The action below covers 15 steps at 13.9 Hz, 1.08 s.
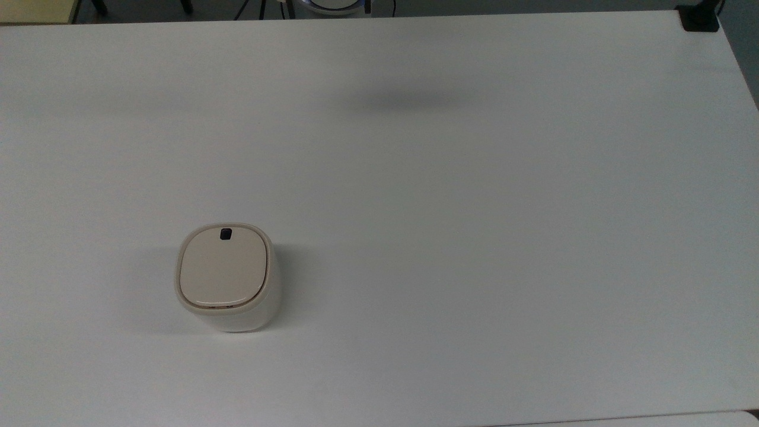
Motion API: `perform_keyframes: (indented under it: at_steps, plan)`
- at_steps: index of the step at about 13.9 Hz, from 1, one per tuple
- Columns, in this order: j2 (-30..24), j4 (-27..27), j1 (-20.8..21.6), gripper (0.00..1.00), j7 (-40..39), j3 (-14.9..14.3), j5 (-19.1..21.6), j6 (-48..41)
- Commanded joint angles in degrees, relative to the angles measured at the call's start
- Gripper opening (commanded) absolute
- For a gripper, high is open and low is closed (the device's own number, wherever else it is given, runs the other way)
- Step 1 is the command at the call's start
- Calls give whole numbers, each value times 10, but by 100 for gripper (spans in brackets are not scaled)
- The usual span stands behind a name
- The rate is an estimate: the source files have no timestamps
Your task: Open the trash bin
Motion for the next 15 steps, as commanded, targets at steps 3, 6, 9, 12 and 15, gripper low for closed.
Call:
perform_keyframes:
  at_steps: [3, 6, 9, 12, 15]
  plan:
    - [-9, -9, 3, 100, -1, -2, 0, -3]
    - [-9, -9, 3, 100, 0, -2, 1, -2]
    - [-9, -9, 3, 100, 0, -2, 1, -2]
    - [-9, -8, 2, 100, -6, -3, 1, -2]
    - [-9, -8, -2, 100, -27, -6, 3, -3]
